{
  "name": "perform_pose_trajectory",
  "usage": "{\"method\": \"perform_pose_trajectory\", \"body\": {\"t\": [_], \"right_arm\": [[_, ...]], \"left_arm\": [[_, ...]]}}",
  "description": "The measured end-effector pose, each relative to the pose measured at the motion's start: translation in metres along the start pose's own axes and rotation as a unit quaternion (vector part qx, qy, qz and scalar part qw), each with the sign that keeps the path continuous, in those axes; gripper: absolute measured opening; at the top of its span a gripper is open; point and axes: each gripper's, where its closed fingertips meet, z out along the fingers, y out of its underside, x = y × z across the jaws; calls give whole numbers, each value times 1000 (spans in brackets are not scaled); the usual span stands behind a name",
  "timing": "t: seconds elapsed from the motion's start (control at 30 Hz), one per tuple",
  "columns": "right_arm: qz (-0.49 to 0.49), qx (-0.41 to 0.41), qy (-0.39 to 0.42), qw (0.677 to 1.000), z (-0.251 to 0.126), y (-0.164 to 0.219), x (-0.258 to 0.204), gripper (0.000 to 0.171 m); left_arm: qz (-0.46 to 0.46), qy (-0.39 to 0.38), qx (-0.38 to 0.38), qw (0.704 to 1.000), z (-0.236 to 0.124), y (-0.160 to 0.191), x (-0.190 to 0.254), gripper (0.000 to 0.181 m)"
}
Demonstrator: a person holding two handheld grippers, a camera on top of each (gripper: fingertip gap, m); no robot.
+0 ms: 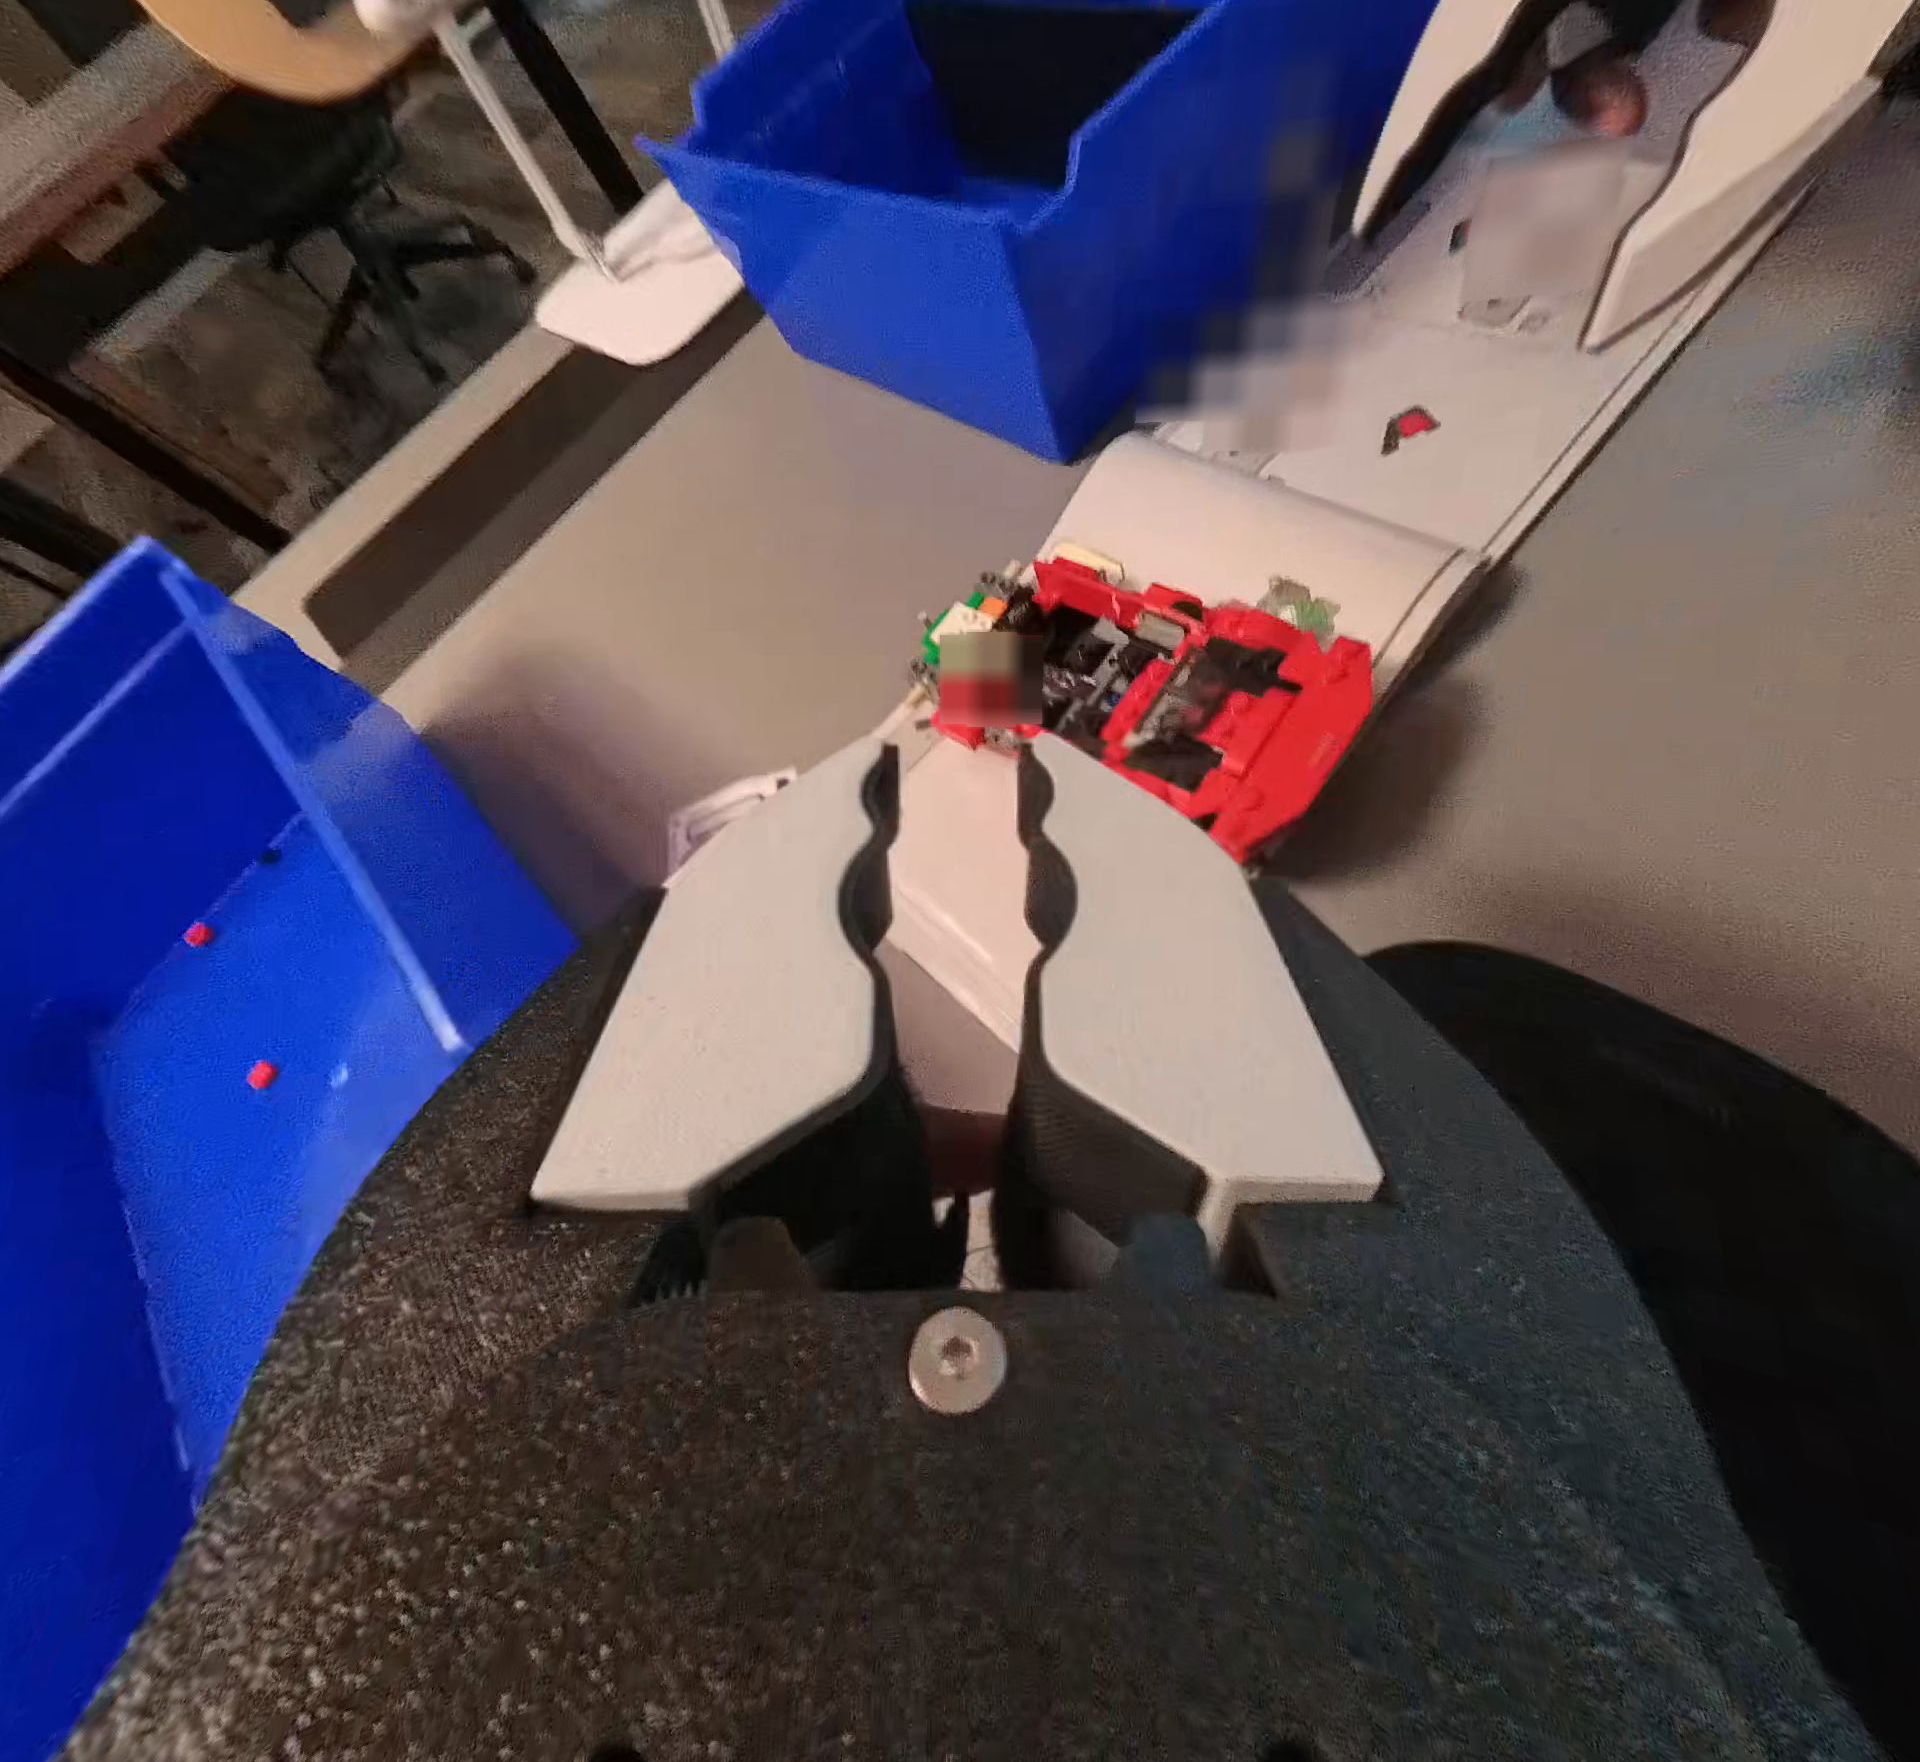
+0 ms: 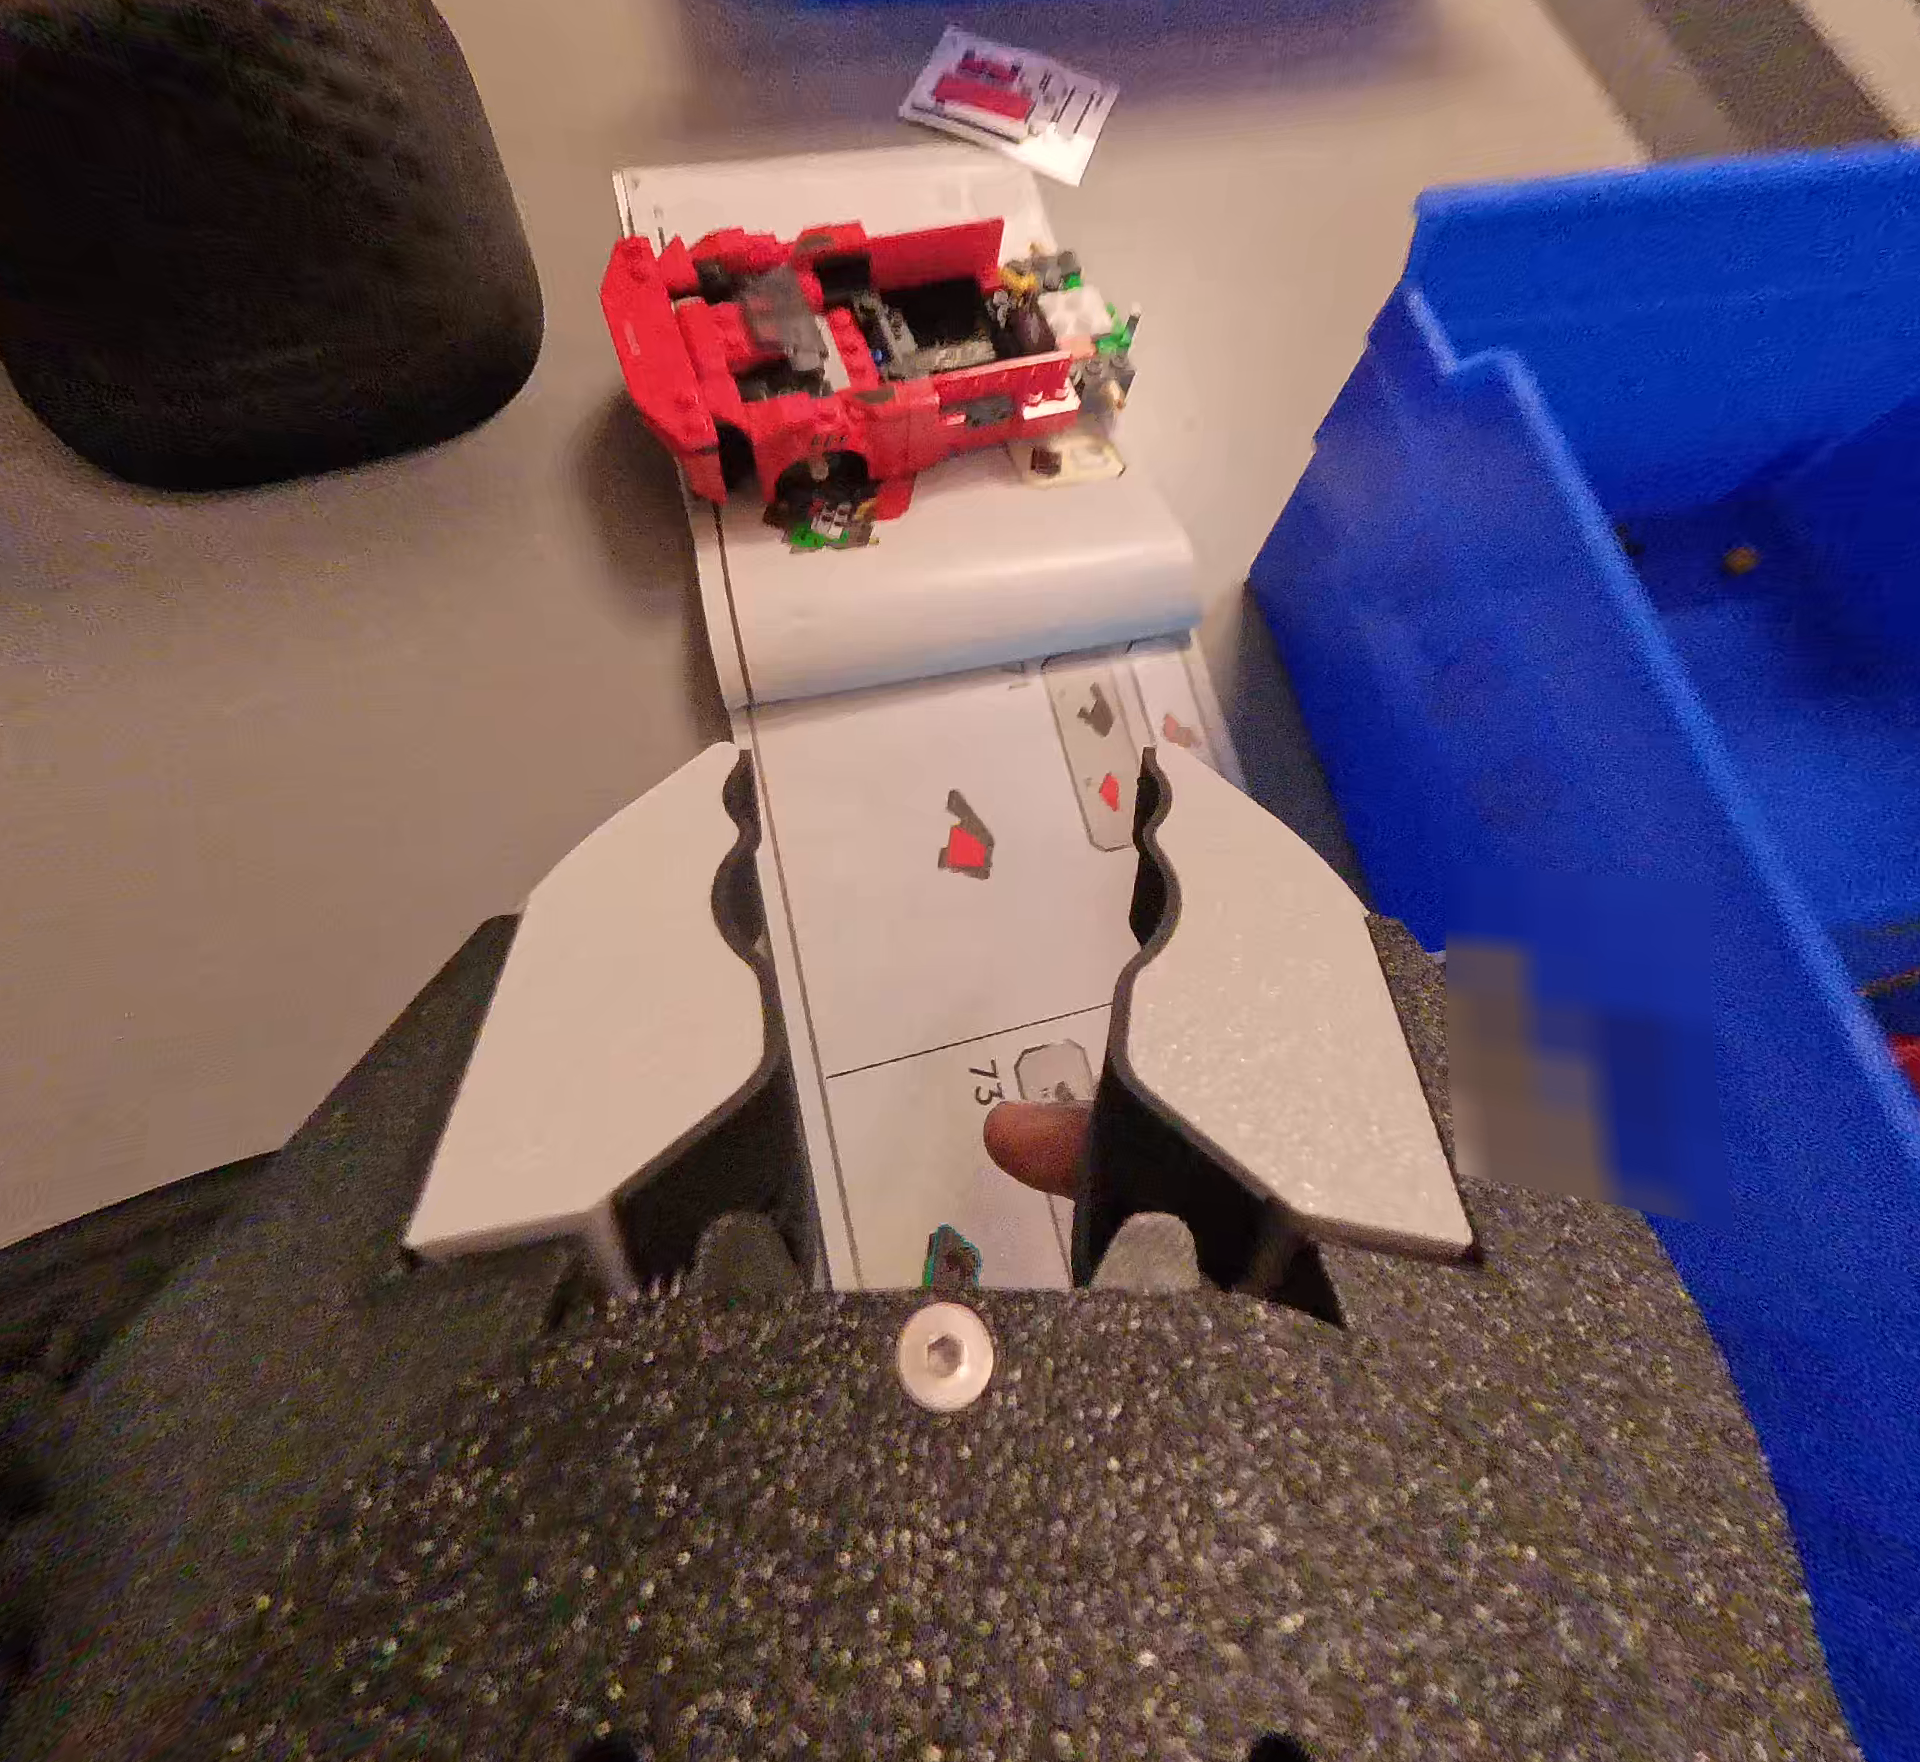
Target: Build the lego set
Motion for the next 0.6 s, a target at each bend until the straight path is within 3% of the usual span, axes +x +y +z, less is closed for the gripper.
{"method": "perform_pose_trajectory", "body": {"t": [0.07,0.2,0.37,0.6], "right_arm": [[38,-39,-26,998,12,18,-3,62],[64,-107,-47,991,31,46,-1,63],[32,-95,-38,994,32,47,-1,68],[-4,-106,-74,992,28,51,-6,69]], "left_arm": [[-11,6,-35,999,8,18,8,14],[-26,29,-38,999,17,29,19,13],[-21,45,-66,997,17,43,21,17],[-49,104,-44,992,16,42,36,22]]}}
